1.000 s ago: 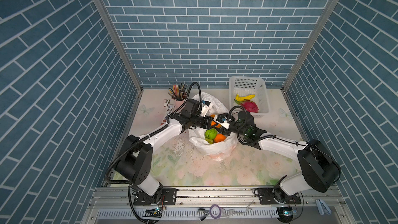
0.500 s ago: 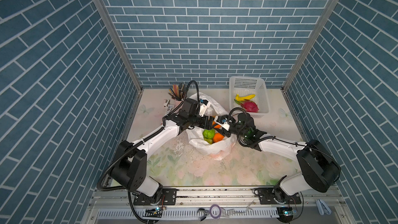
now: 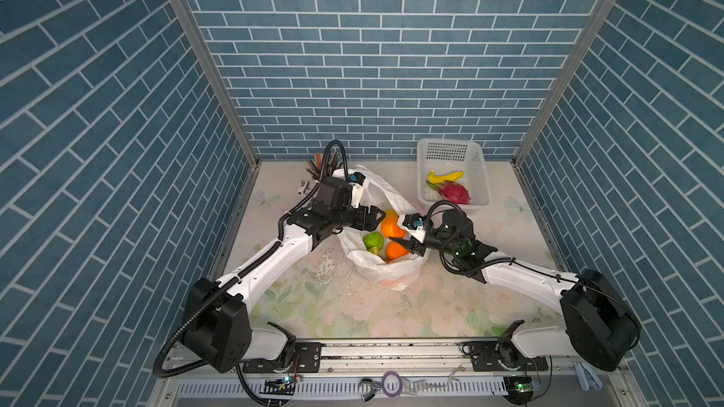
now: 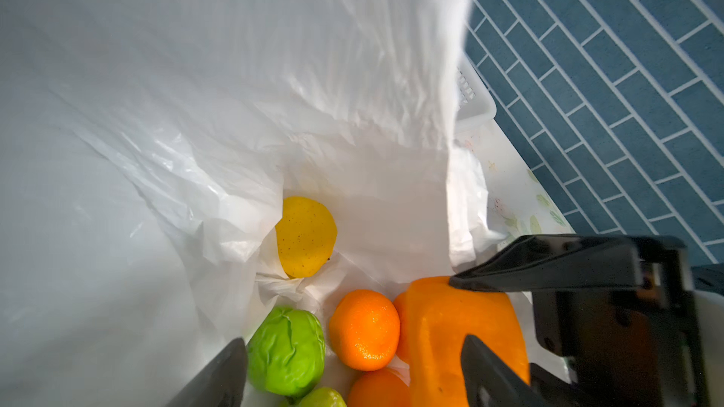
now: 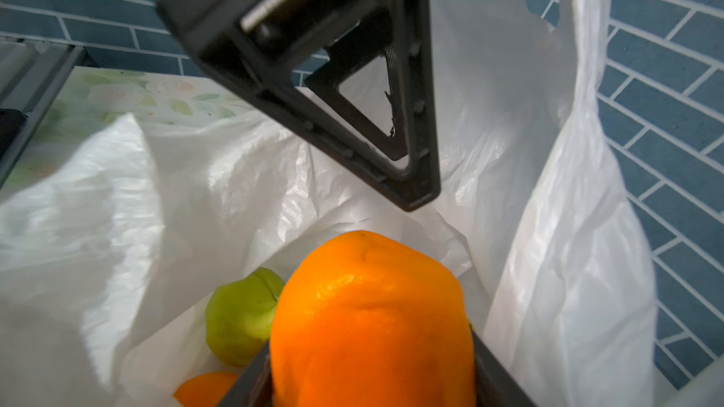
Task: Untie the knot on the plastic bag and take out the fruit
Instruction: 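Lift the orange out with the right gripper and carry it to the basket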
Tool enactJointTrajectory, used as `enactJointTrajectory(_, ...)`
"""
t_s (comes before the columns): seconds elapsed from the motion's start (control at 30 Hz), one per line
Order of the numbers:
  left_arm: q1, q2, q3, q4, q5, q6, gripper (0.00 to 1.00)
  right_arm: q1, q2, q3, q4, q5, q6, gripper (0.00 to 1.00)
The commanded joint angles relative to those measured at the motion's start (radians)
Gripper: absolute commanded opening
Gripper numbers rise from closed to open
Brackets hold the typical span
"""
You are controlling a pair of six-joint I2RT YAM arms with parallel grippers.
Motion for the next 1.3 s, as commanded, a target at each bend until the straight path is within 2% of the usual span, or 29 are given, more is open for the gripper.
enactJointTrajectory(0.0, 0.010, -0.038, -0.017, 0.019, -0.011, 0.015, 0.86, 0.005, -0.067, -0.011, 0.035, -0.076, 0.082, 0.59)
enactJointTrajectory(0.23, 0.011, -0.109, -0.045, 0.101, 0.050, 0.006, 0.85, 0.008, -0.185, -0.038, 0.159, -0.067, 0.217, 0.59)
enactJointTrajectory(0.4, 0.011, -0.135, -0.061, 0.102, 0.092, 0.049, 0.85, -0.004, -0.241, -0.009, 0.180, 0.057, 0.335, 0.58)
enactJointTrajectory(0.5, 0.011, -0.129, -0.076, 0.069, 0.044, 0.039, 0.85, -0.044, -0.242, 0.049, 0.155, 0.086, 0.441, 0.57)
enactJointTrajectory(0.57, 0.013, -0.093, -0.057, 0.007, 0.015, 0.020, 0.85, -0.093, -0.222, 0.111, 0.086, 0.099, 0.544, 0.57)
enactJointTrajectory(0.67, 0.011, -0.040, -0.048, -0.055, 0.049, 0.020, 0.84, -0.175, -0.162, 0.232, -0.090, 0.120, 0.675, 0.56)
enactJointTrajectory(0.77, 0.010, -0.020, -0.079, -0.063, 0.047, 0.026, 0.82, -0.248, -0.099, 0.325, -0.240, 0.116, 0.739, 0.56)
enactJointTrajectory(0.93, -0.016, -0.020, -0.127, -0.023, 0.045, 0.053, 0.82, -0.348, -0.008, 0.421, -0.397, 0.166, 0.794, 0.54)
enactJointTrajectory(1.07, -0.065, -0.080, -0.150, 0.010, 0.033, 0.122, 0.82, -0.435, 0.101, 0.526, -0.540, 0.170, 0.821, 0.54)
enactJointTrajectory(1.27, -0.122, -0.191, -0.152, 0.035, -0.047, 0.186, 0.83, -0.488, 0.256, 0.639, -0.636, 0.190, 0.776, 0.53)
